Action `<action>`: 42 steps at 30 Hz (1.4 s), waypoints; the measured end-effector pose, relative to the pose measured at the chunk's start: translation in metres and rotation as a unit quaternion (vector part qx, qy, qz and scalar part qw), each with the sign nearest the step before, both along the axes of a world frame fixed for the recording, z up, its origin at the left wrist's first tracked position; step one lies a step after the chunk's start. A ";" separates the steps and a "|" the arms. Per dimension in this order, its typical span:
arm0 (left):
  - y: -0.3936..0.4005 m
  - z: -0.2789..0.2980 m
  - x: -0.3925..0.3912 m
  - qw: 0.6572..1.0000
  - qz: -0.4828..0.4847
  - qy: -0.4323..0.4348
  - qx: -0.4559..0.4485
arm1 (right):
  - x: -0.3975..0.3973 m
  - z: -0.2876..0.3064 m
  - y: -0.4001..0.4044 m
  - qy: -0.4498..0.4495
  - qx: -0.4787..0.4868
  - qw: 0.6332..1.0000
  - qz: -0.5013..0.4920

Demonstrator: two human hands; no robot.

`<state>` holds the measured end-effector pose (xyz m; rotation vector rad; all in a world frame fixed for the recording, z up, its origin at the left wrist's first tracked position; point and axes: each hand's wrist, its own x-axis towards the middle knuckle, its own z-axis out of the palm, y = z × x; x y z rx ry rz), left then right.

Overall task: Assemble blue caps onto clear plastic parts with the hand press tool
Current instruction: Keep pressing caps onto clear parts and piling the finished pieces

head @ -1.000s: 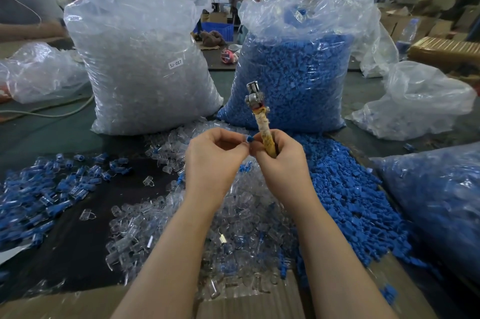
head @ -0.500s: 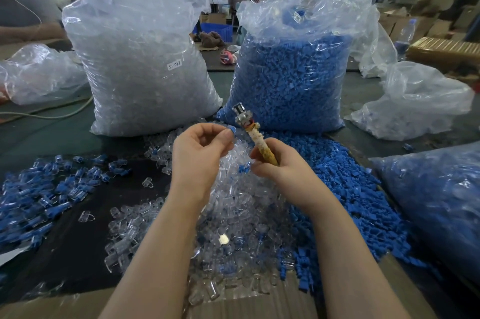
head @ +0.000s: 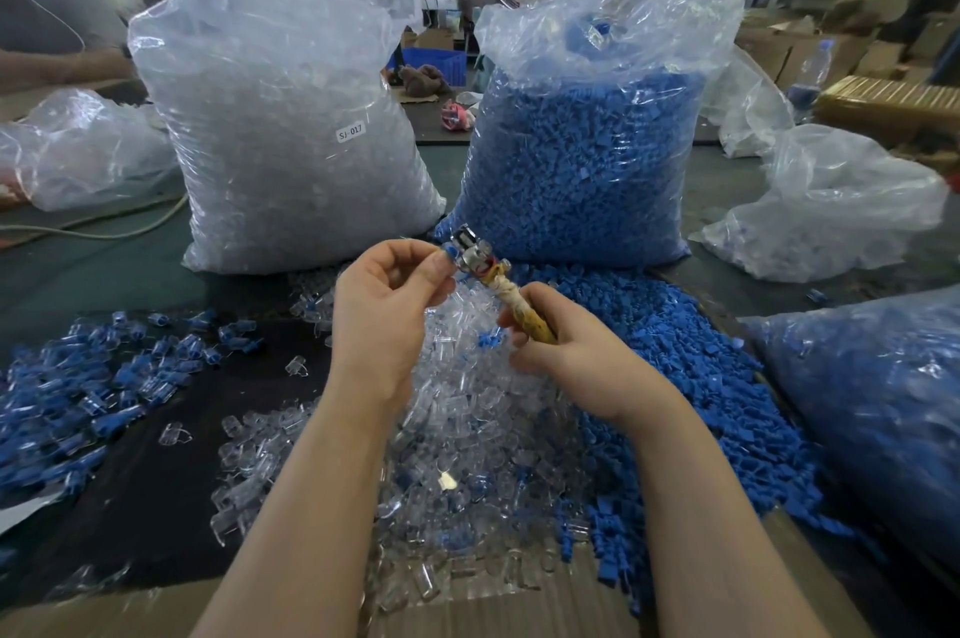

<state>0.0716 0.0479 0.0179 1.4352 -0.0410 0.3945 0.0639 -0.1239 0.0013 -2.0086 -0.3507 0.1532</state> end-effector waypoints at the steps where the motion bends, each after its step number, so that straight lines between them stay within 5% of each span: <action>1: 0.000 0.000 0.000 1.000 0.003 -0.002 -0.001 | 0.000 -0.001 -0.001 -0.003 -0.006 1.000 0.001; 18: 0.012 0.000 0.000 0.999 -0.041 0.004 -0.014 | -0.002 0.001 0.005 -0.049 -0.097 0.994 -0.003; 42: 0.009 0.001 -0.001 0.999 -0.051 -0.015 -0.001 | -0.001 -0.001 0.009 -0.072 -0.100 0.992 -0.020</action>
